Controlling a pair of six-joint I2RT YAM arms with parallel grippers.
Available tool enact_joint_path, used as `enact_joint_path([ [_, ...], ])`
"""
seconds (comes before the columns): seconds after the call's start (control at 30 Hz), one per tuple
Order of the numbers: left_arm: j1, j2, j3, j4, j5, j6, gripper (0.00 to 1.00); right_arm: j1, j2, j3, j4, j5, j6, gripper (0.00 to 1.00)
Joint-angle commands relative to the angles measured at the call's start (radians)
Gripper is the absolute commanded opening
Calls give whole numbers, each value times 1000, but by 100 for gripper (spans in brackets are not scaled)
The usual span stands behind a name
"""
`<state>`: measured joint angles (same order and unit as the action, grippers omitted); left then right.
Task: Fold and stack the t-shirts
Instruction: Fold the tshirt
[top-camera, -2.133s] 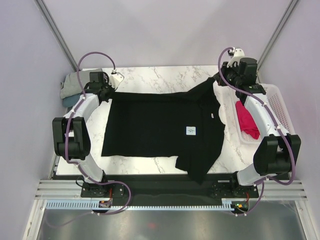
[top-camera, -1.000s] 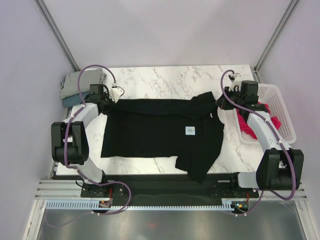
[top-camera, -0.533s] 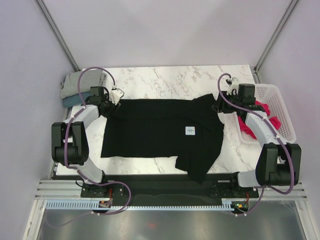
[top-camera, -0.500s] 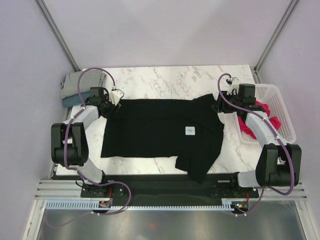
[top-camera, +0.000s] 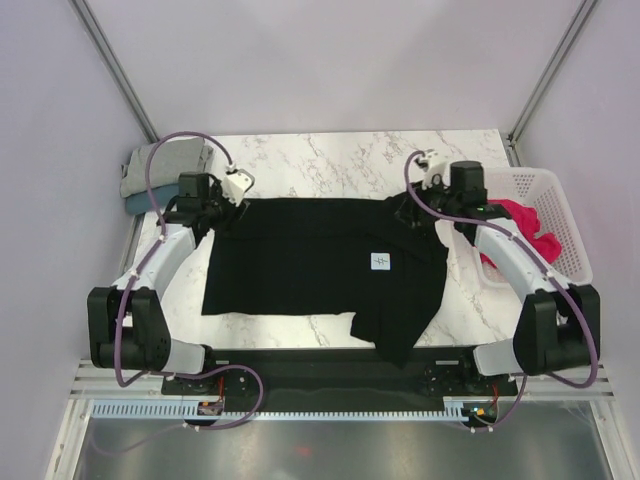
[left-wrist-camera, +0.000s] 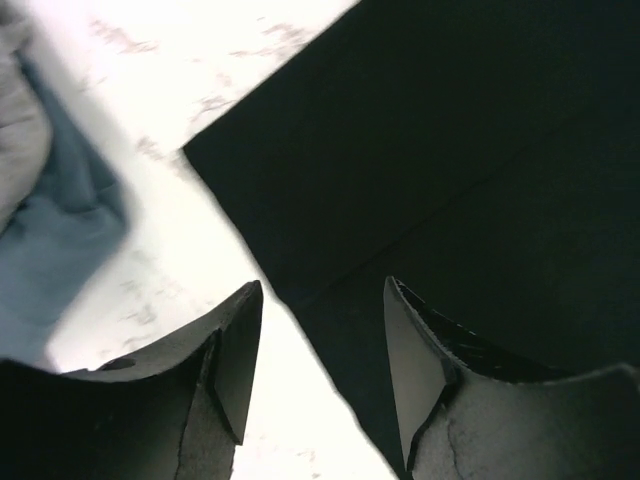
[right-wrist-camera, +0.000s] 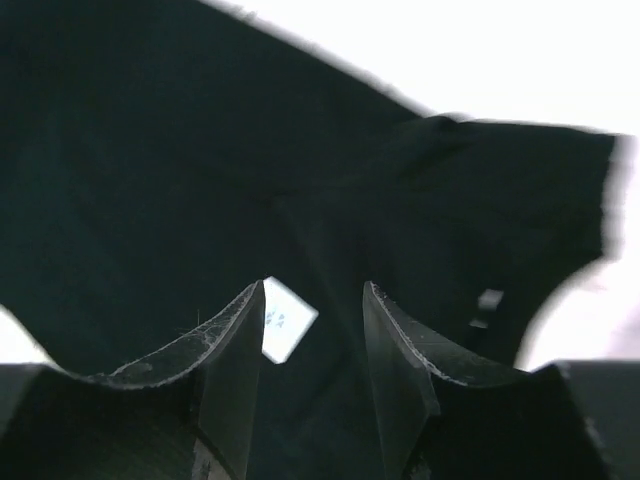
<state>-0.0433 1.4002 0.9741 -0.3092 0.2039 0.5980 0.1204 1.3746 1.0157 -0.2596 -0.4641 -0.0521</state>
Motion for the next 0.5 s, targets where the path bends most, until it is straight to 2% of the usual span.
enact_joint_path([
  [0.0,-43,6,-28,-33,55,-69,57,103,64,17,-21,-70,-80,51],
  [0.1,-66,13,-54,-65,127,-101,56,159,132,50,-39,-81,-110,51],
  [0.23,-122,42,-84,-82,134,-128,55,182,266,104,-81,-54,-133,48],
  [0.47,-153,43,-130,-87,134,-144,53,191,372,136,-79,60,-160,44],
])
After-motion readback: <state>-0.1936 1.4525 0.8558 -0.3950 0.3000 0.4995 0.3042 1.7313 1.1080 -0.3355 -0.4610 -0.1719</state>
